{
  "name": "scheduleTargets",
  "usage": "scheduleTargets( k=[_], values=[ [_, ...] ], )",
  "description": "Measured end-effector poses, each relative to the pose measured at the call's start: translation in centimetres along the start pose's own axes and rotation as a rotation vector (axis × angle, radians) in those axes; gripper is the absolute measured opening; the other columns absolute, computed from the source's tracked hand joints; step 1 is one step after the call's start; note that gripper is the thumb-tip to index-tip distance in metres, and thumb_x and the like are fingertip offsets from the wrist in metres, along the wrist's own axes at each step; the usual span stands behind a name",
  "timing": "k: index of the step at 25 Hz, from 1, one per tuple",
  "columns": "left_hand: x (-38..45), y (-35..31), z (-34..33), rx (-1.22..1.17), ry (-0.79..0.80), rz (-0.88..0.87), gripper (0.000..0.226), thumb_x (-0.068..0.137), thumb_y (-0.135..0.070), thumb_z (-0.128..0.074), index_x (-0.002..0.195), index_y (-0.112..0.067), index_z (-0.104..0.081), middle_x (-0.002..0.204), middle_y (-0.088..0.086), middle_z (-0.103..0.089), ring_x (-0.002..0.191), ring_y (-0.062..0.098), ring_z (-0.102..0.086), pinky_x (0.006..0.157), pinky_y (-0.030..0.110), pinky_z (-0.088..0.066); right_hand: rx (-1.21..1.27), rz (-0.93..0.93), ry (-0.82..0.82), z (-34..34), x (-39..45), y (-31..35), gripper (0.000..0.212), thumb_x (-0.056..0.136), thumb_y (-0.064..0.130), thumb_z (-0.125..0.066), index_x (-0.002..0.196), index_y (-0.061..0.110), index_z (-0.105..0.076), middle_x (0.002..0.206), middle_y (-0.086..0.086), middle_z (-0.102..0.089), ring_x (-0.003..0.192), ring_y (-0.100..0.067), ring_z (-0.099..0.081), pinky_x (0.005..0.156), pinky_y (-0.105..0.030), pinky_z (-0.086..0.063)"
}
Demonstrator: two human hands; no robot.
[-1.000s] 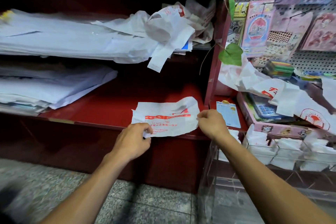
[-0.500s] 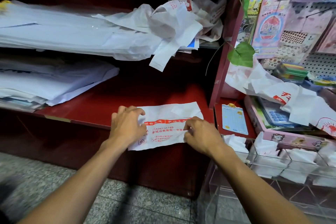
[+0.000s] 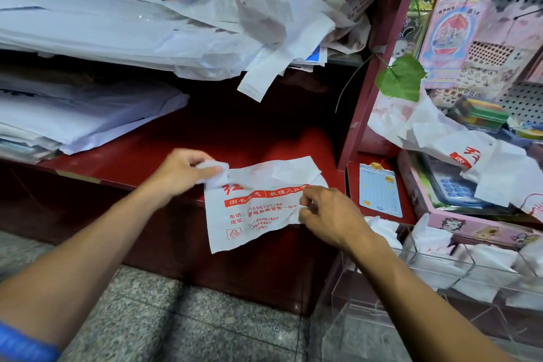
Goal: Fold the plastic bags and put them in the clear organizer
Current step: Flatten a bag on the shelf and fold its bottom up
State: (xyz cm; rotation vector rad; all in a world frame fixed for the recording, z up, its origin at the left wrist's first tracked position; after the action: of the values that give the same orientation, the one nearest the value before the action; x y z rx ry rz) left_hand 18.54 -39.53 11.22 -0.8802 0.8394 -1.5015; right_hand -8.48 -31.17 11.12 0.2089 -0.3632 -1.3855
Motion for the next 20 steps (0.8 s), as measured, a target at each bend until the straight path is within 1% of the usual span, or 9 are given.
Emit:
scheduleTargets(
  k=[2, 3, 5, 7, 9, 11, 14, 17, 20],
  values=[
    [2.1, 0.1, 2.4, -0.114, -0.32, 0.12, 0.005, 0.087, -0.012, -0.073, 0.084, -0.015, -0.07, 0.091, 0.007, -0.069, 0.072, 0.005, -0.066, 0.063, 0.019, -0.049, -0.015, -0.013, 0.001, 0.0, -0.2, -0.1, 0.005, 0.086, 0.025, -0.055, 0.084, 0.02, -0.055, 0.1, 0.001, -0.068, 0.09, -0.023, -0.061, 0.07, -0.032, -0.046],
    [2.5, 0.0, 3.5, -0.055, -0.492, 0.171, 0.005, 0.087, -0.013, -0.072, 0.091, -0.015, -0.069, 0.101, 0.008, -0.068, 0.09, 0.015, -0.068, 0.074, 0.025, -0.05, -0.016, -0.016, 0.001, -0.1, -0.3, -0.1, 0.007, 0.087, 0.027, -0.055, 0.086, 0.02, -0.056, 0.099, 0.002, -0.067, 0.089, -0.022, -0.06, 0.07, -0.031, -0.044],
    [2.4, -1.8, 3.9, 0.371, -0.67, 0.089, 0.021, 0.086, -0.018, -0.067, 0.107, -0.016, -0.067, 0.117, 0.012, -0.062, 0.114, 0.034, -0.054, 0.092, 0.041, -0.043, -0.02, -0.007, -0.007, -0.1, -0.3, 0.0, 0.012, 0.09, 0.031, -0.054, 0.087, 0.019, -0.056, 0.099, 0.002, -0.066, 0.088, -0.021, -0.059, 0.072, -0.031, -0.043],
    [1.6, -4.2, 0.5, 0.59, -0.517, -0.299, 0.021, 0.086, -0.025, -0.06, 0.104, -0.016, -0.067, 0.109, 0.01, -0.064, 0.105, 0.035, -0.055, 0.087, 0.043, -0.044, -0.034, 0.006, -0.02, -0.1, 0.0, 0.0, 0.019, 0.094, 0.035, -0.05, 0.087, 0.017, -0.054, 0.101, -0.001, -0.067, 0.09, -0.024, -0.058, 0.075, -0.033, -0.042],
    [0.1, -4.7, -4.4, 0.648, -0.116, -0.505, 0.02, 0.092, -0.031, -0.056, 0.103, -0.019, -0.067, 0.106, 0.002, -0.067, 0.099, 0.023, -0.057, 0.087, 0.042, -0.049, -0.031, 0.013, -0.038, -0.2, 0.2, 0.0, 0.024, 0.098, 0.037, -0.044, 0.082, 0.018, -0.047, 0.105, -0.005, -0.066, 0.091, -0.029, -0.057, 0.077, -0.035, -0.04],
    [-0.2, -2.9, -7.8, 0.745, 0.144, -0.421, 0.027, 0.097, -0.037, -0.052, 0.119, -0.025, -0.061, 0.126, -0.005, -0.06, 0.114, 0.016, -0.051, 0.101, 0.043, -0.042, -0.044, 0.014, -0.044, -0.2, 0.1, 0.0, 0.025, 0.1, 0.037, -0.041, 0.082, 0.02, -0.046, 0.109, -0.007, -0.065, 0.092, -0.03, -0.056, 0.077, -0.035, -0.039],
    [1.5, -1.6, -8.0, 0.708, 0.111, -0.189, 0.042, 0.097, -0.046, -0.051, 0.136, -0.031, -0.048, 0.146, -0.008, -0.046, 0.133, 0.018, -0.037, 0.11, 0.045, -0.026, -0.078, 0.025, -0.022, -0.4, -0.1, 0.0, 0.027, 0.099, 0.036, -0.042, 0.094, 0.015, -0.059, 0.112, -0.005, -0.063, 0.095, -0.027, -0.057, 0.083, -0.037, -0.046],
    [3.1, -0.3, -8.2, 0.786, 0.174, -0.097, 0.056, 0.098, -0.057, -0.041, 0.149, -0.037, -0.029, 0.161, -0.004, -0.025, 0.148, 0.021, -0.017, 0.118, 0.052, -0.008, -0.057, 0.024, -0.016, -0.3, -0.1, -0.1, 0.029, 0.098, 0.038, -0.044, 0.098, 0.015, -0.062, 0.112, -0.004, -0.062, 0.096, -0.025, -0.056, 0.086, -0.039, -0.048],
    [3.2, 0.4, -8.6, 0.875, 0.225, -0.077, 0.061, 0.099, -0.062, -0.027, 0.155, -0.041, -0.013, 0.166, -0.004, -0.001, 0.152, 0.02, 0.004, 0.119, 0.054, 0.006, -0.048, 0.014, -0.002, -0.1, -0.1, -0.1, 0.029, 0.099, 0.04, -0.044, 0.102, 0.017, -0.061, 0.116, -0.002, -0.062, 0.1, -0.024, -0.055, 0.088, -0.037, -0.045]
  ],
)
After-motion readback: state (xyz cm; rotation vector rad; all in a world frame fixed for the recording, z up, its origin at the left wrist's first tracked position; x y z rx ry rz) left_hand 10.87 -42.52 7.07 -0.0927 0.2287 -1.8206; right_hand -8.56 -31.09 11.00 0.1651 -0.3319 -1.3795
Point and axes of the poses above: each hand's wrist, its own x-axis towards the middle knuckle, its own z-axis out of the back of the hand, y = z × x, the point moved 6 cm from there along x, towards the middle knuckle
